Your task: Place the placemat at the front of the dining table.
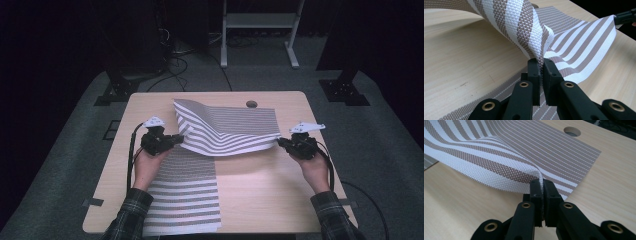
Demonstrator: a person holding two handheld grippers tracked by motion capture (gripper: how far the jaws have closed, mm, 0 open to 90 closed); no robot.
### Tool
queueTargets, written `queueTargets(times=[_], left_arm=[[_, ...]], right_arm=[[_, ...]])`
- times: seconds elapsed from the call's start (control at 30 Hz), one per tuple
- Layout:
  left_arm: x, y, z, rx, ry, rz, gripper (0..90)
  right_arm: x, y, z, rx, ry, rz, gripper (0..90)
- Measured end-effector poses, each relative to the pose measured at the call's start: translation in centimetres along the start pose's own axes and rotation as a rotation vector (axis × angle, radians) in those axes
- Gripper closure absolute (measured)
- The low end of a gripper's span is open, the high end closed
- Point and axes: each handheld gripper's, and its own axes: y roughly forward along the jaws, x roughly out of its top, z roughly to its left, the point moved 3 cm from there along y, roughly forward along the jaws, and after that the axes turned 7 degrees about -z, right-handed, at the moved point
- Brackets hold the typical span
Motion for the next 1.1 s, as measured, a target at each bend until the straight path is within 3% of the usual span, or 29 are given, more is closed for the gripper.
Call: queueTargets(times=[0.23,0.67,1.0,1.1], left_arm=[[0.6,1.2,1.3,0.006,-0.007,0.001,85.1],[1.2,4.3,4.2,0.047,-0.009,0.015,84.6],[0.3,6.2,5.3,0.078,-0.016,0.074,81.2],[0.1,6.4,5.6,0.083,-0.024,0.070,79.7]], right_arm=[[0.4,1.2,-1.3,-0.002,0.033,0.003,87.0],[2.0,4.2,-3.3,-0.019,0.032,0.015,86.9],[2.4,5.8,-4.5,-0.057,0.046,0.019,86.8],[2.3,6.2,-4.6,-0.063,0.051,0.022,86.7]])
